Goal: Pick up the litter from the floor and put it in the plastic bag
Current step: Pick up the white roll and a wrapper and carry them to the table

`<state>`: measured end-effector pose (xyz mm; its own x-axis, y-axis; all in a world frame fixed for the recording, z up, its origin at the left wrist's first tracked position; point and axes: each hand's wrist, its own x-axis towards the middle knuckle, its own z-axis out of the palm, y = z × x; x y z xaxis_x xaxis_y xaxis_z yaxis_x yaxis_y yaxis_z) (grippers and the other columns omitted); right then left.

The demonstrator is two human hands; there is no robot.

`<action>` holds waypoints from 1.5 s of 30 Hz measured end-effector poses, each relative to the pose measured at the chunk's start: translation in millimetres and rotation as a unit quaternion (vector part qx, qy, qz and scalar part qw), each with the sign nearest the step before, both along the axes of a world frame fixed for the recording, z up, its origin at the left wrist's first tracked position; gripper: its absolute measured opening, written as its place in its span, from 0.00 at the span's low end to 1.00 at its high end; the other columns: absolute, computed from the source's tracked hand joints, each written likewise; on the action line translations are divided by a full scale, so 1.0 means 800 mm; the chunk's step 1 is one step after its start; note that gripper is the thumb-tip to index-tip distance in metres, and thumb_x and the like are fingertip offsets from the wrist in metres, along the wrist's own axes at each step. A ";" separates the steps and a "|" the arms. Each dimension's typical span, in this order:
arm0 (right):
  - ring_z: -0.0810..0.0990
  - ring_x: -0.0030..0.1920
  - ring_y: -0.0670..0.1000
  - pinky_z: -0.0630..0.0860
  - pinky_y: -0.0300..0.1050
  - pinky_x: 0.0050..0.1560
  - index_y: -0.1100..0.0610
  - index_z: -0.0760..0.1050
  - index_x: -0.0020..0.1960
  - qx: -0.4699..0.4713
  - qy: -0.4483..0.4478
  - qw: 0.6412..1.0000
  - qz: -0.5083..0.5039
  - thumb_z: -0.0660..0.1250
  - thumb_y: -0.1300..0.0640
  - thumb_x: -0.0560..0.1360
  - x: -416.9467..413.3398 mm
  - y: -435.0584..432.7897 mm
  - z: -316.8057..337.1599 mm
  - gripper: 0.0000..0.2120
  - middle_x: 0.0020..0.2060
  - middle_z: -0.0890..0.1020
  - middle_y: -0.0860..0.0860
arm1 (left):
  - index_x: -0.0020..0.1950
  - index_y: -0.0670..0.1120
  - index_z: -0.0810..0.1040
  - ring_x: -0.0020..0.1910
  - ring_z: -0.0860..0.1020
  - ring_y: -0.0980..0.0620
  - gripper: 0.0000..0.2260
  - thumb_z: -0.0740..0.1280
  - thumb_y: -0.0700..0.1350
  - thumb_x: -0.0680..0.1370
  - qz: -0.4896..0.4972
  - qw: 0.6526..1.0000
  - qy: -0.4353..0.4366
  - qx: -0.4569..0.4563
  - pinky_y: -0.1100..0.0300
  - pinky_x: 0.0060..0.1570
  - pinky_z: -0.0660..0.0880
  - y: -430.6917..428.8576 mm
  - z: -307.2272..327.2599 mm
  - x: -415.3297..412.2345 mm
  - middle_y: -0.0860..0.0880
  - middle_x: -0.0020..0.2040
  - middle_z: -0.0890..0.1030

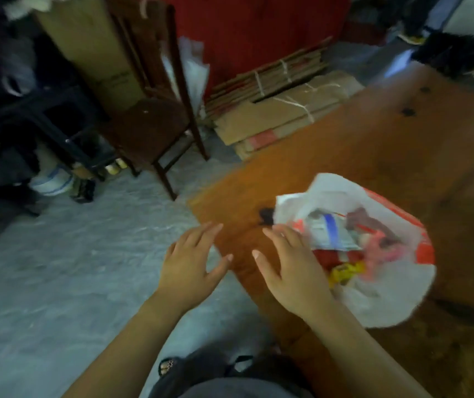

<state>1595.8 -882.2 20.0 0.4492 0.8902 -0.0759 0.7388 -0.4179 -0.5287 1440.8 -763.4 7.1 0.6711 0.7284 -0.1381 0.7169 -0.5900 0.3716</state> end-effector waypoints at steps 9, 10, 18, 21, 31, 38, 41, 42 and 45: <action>0.57 0.72 0.51 0.56 0.47 0.71 0.52 0.59 0.71 -0.021 -0.001 0.975 0.222 0.56 0.39 0.76 -0.269 0.159 -0.005 0.29 0.73 0.61 0.51 | 0.69 0.53 0.67 0.67 0.70 0.47 0.30 0.52 0.66 0.72 0.159 0.987 -0.010 0.029 0.48 0.61 0.68 0.080 0.008 -0.314 0.50 0.69 0.71; 0.56 0.73 0.51 0.56 0.47 0.71 0.53 0.59 0.72 -0.021 0.003 0.969 0.247 0.56 0.40 0.76 -0.300 0.176 -0.005 0.29 0.73 0.60 0.51 | 0.69 0.53 0.67 0.67 0.70 0.47 0.30 0.51 0.66 0.72 0.188 0.982 -0.009 0.029 0.48 0.61 0.68 0.086 0.008 -0.350 0.50 0.69 0.71; 0.60 0.70 0.51 0.61 0.46 0.69 0.54 0.62 0.70 -0.016 0.007 0.903 0.429 0.53 0.34 0.72 -0.513 0.289 0.000 0.33 0.71 0.64 0.51 | 0.72 0.53 0.61 0.70 0.65 0.49 0.33 0.46 0.69 0.72 0.413 0.911 0.010 0.007 0.48 0.66 0.65 0.081 -0.004 -0.583 0.51 0.72 0.66; 0.59 0.71 0.50 0.60 0.46 0.69 0.53 0.62 0.70 -0.038 0.015 0.868 0.495 0.59 0.40 0.74 -0.580 0.327 -0.013 0.29 0.71 0.64 0.51 | 0.73 0.53 0.59 0.70 0.64 0.49 0.34 0.46 0.69 0.72 0.492 0.871 0.010 -0.015 0.49 0.67 0.63 0.064 -0.015 -0.639 0.51 0.73 0.65; 0.60 0.71 0.53 0.57 0.47 0.71 0.57 0.62 0.70 -0.035 0.006 0.736 0.677 0.54 0.39 0.74 -0.864 0.500 -0.032 0.31 0.71 0.64 0.53 | 0.72 0.52 0.62 0.68 0.67 0.47 0.33 0.47 0.68 0.72 0.666 0.745 0.031 -0.010 0.48 0.66 0.65 0.149 -0.029 -0.834 0.49 0.71 0.68; 0.59 0.71 0.52 0.56 0.47 0.71 0.56 0.63 0.70 -0.020 -0.016 0.632 0.775 0.51 0.36 0.74 -1.044 0.588 -0.012 0.33 0.71 0.65 0.53 | 0.72 0.53 0.61 0.69 0.65 0.48 0.32 0.49 0.67 0.73 0.762 0.646 0.034 0.006 0.49 0.67 0.64 0.197 -0.007 -0.957 0.49 0.71 0.67; 0.62 0.70 0.53 0.59 0.49 0.71 0.57 0.65 0.69 -0.017 -0.008 0.579 0.815 0.47 0.33 0.71 -1.117 0.574 -0.012 0.37 0.69 0.67 0.53 | 0.71 0.52 0.63 0.68 0.67 0.49 0.31 0.50 0.67 0.73 0.806 0.591 0.032 0.012 0.49 0.65 0.65 0.166 -0.004 -0.995 0.50 0.70 0.69; 0.62 0.70 0.52 0.60 0.50 0.71 0.57 0.65 0.69 -0.019 -0.006 0.561 0.828 0.46 0.33 0.70 -1.140 0.564 -0.013 0.37 0.69 0.68 0.53 | 0.71 0.51 0.65 0.68 0.68 0.49 0.31 0.51 0.67 0.73 0.820 0.572 0.025 0.015 0.50 0.64 0.67 0.154 -0.003 -1.007 0.49 0.69 0.70; 0.61 0.70 0.51 0.59 0.49 0.71 0.55 0.64 0.69 -0.022 -0.010 0.509 0.861 0.45 0.33 0.70 -1.210 0.527 -0.014 0.37 0.69 0.67 0.52 | 0.69 0.49 0.68 0.64 0.72 0.48 0.30 0.52 0.65 0.73 0.846 0.532 0.023 0.027 0.51 0.60 0.71 0.113 0.000 -1.051 0.48 0.66 0.73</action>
